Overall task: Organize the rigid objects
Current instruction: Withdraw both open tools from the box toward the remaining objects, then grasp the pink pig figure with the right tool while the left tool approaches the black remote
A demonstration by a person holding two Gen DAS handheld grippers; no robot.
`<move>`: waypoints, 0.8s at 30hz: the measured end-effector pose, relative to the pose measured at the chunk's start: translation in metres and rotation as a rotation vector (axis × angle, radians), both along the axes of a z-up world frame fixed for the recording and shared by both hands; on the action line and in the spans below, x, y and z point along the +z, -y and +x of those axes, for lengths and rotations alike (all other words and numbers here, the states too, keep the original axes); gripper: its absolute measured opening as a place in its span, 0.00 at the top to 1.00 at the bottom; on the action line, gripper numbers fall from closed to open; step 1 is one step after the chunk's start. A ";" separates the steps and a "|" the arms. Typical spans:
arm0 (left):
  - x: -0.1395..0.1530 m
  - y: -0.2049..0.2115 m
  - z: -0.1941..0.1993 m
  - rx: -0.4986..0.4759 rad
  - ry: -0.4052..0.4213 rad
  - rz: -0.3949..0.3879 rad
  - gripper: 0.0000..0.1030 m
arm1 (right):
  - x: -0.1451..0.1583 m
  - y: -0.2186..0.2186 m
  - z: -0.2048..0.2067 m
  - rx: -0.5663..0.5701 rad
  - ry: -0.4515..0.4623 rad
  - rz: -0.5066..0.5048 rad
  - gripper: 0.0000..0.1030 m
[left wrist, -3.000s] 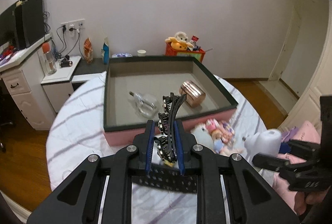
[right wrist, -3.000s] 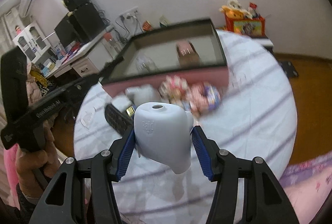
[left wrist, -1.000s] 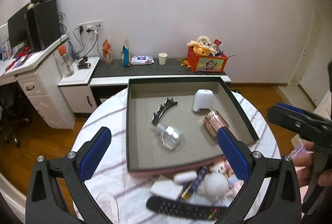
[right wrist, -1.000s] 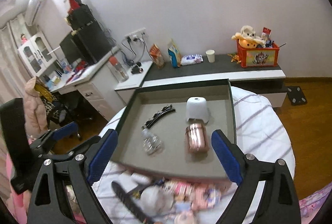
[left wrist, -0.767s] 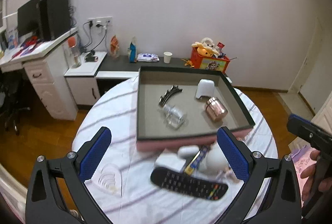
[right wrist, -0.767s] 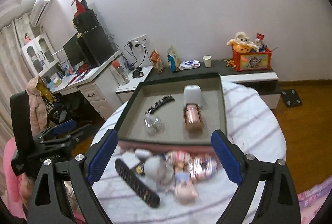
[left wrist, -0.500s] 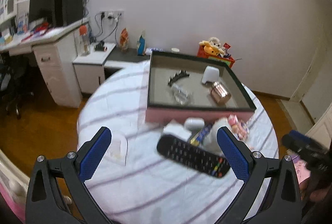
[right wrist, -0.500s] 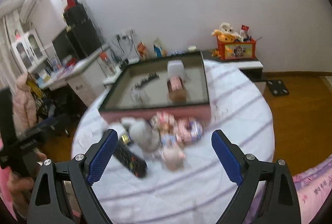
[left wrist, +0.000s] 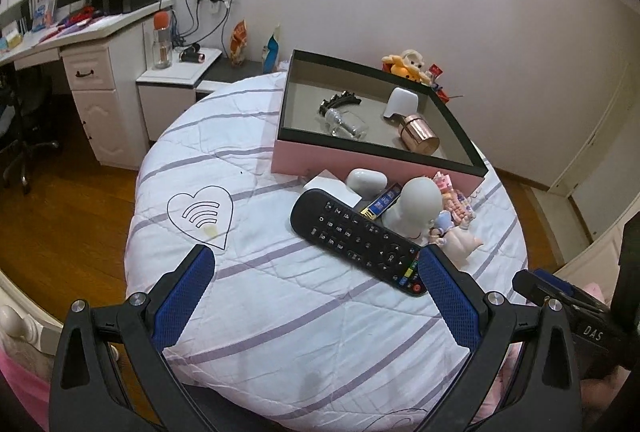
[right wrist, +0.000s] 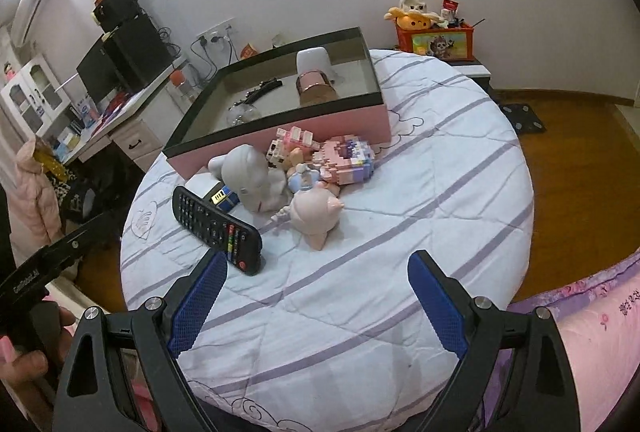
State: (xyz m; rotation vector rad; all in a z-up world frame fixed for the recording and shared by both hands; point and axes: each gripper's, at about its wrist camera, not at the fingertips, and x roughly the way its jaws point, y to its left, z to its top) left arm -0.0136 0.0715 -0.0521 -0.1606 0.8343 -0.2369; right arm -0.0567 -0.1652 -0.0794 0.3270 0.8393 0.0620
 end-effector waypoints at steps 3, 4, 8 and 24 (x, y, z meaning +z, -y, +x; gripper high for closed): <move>0.001 0.000 -0.001 0.000 0.002 0.000 0.00 | -0.001 -0.002 0.000 0.006 -0.009 -0.010 0.09; 0.001 0.000 -0.001 -0.001 0.002 0.001 0.00 | -0.002 -0.003 0.001 0.007 -0.010 -0.013 0.09; 0.000 0.001 -0.001 0.001 -0.003 0.012 0.00 | -0.003 -0.009 0.009 0.023 -0.021 -0.038 0.09; -0.020 0.002 0.016 0.050 -0.024 0.087 0.00 | -0.014 -0.022 0.058 0.054 -0.068 -0.108 0.09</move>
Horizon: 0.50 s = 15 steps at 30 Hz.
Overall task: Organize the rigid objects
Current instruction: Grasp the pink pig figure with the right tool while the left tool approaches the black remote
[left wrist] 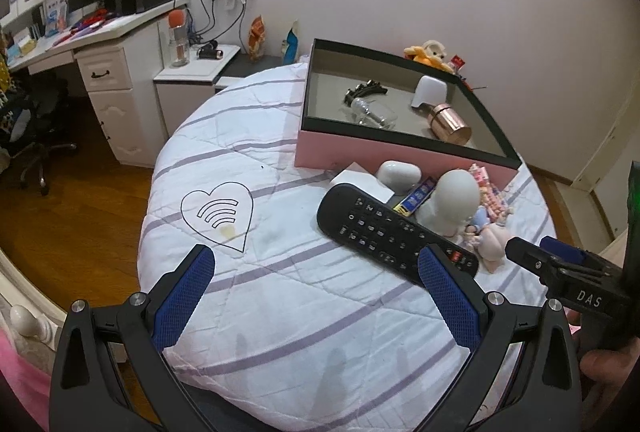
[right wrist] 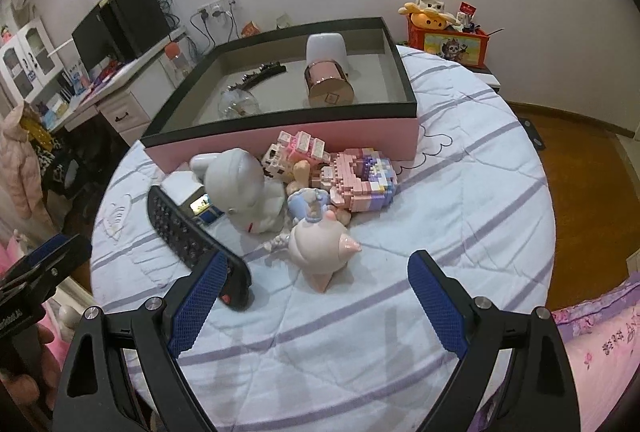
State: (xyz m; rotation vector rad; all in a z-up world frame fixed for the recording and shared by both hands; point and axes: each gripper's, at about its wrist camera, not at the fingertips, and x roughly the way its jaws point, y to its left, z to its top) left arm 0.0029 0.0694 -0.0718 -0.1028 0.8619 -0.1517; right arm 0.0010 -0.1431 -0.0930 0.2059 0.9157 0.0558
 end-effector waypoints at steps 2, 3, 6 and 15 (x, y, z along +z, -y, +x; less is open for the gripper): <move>-0.004 0.002 0.004 -0.001 -0.009 0.003 0.00 | -0.004 0.001 0.007 0.000 -0.012 0.002 0.10; -0.006 0.003 0.006 -0.003 -0.013 0.004 0.00 | -0.006 0.001 0.010 0.000 -0.019 0.001 0.13; -0.012 0.007 0.011 -0.008 -0.030 0.009 0.00 | -0.013 0.001 0.021 0.005 -0.049 0.002 0.26; -0.026 0.017 0.023 -0.020 -0.067 0.013 0.00 | -0.033 -0.009 0.040 0.043 -0.089 0.003 0.37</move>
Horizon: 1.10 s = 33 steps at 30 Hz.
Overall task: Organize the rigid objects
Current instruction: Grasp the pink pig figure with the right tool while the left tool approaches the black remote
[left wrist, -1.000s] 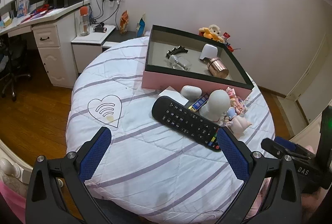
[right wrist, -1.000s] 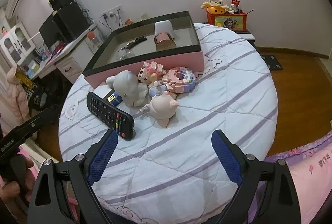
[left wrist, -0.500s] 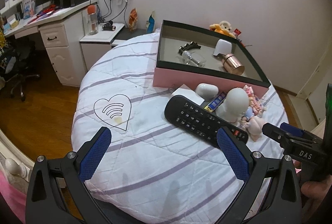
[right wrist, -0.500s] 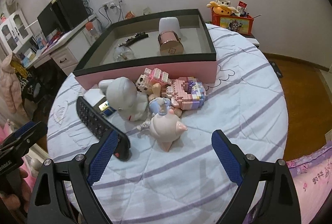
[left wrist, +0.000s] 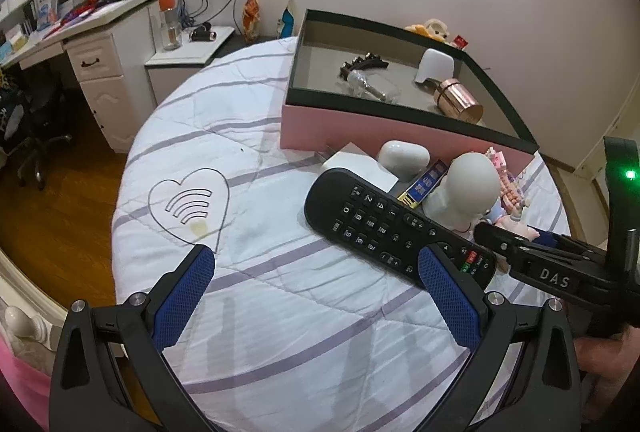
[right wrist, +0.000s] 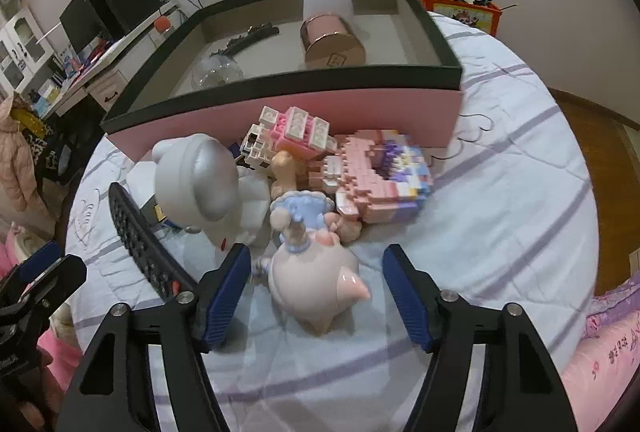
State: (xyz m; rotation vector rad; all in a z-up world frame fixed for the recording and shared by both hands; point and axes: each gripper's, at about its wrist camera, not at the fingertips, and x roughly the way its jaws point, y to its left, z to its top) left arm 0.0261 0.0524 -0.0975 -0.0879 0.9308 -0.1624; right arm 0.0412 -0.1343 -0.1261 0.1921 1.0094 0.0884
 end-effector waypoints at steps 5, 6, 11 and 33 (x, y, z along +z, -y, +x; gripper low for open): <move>-0.004 0.004 0.003 0.000 -0.010 0.000 0.00 | 0.002 0.001 -0.004 0.026 0.014 0.010 0.51; -0.004 0.005 0.004 0.001 -0.013 -0.001 0.00 | 0.003 0.004 -0.007 0.023 0.017 0.023 0.51; -0.007 0.011 0.005 0.008 -0.020 -0.011 0.00 | 0.006 0.013 -0.020 0.018 0.033 0.050 0.59; -0.036 0.072 0.031 0.063 -0.089 -0.004 0.00 | 0.007 0.027 -0.028 0.017 0.034 0.091 0.59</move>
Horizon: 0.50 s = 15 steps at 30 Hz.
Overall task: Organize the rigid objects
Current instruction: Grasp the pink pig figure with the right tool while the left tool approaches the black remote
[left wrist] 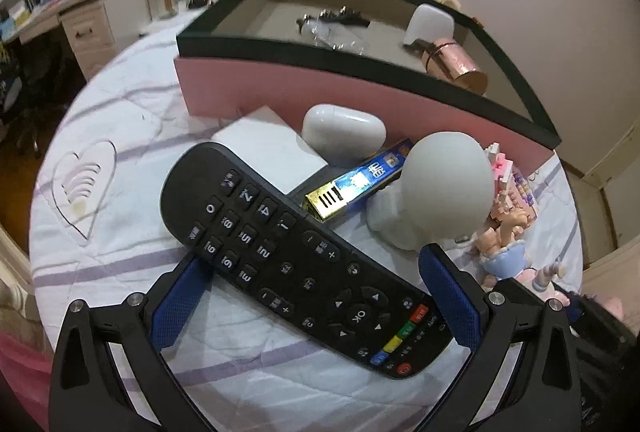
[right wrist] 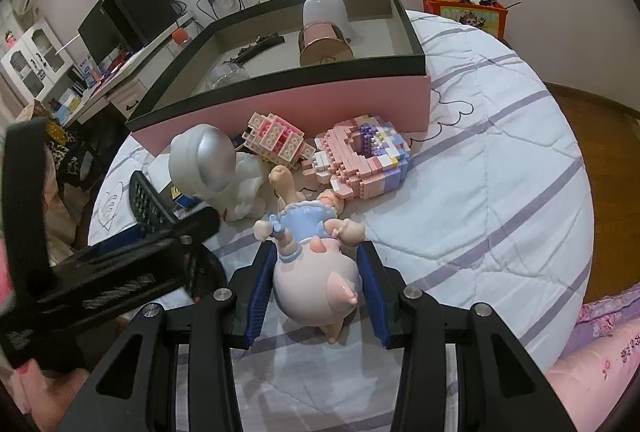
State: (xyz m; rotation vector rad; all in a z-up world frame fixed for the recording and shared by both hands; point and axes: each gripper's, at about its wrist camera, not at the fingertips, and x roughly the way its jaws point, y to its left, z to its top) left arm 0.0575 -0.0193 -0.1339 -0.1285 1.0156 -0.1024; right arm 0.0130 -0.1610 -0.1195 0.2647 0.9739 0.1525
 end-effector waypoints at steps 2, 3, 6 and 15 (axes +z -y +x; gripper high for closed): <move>0.000 -0.010 -0.005 0.006 0.010 -0.010 0.01 | 0.000 0.000 0.000 0.004 -0.002 0.002 0.59; 0.000 -0.015 -0.008 0.012 0.015 -0.001 0.02 | 0.000 0.000 0.000 0.005 -0.003 0.002 0.59; -0.001 -0.037 -0.016 0.012 0.025 -0.021 0.03 | 0.000 -0.001 -0.001 0.010 -0.004 0.000 0.59; -0.004 -0.027 -0.011 0.032 0.019 0.053 0.00 | -0.001 -0.006 0.000 0.017 -0.008 -0.005 0.59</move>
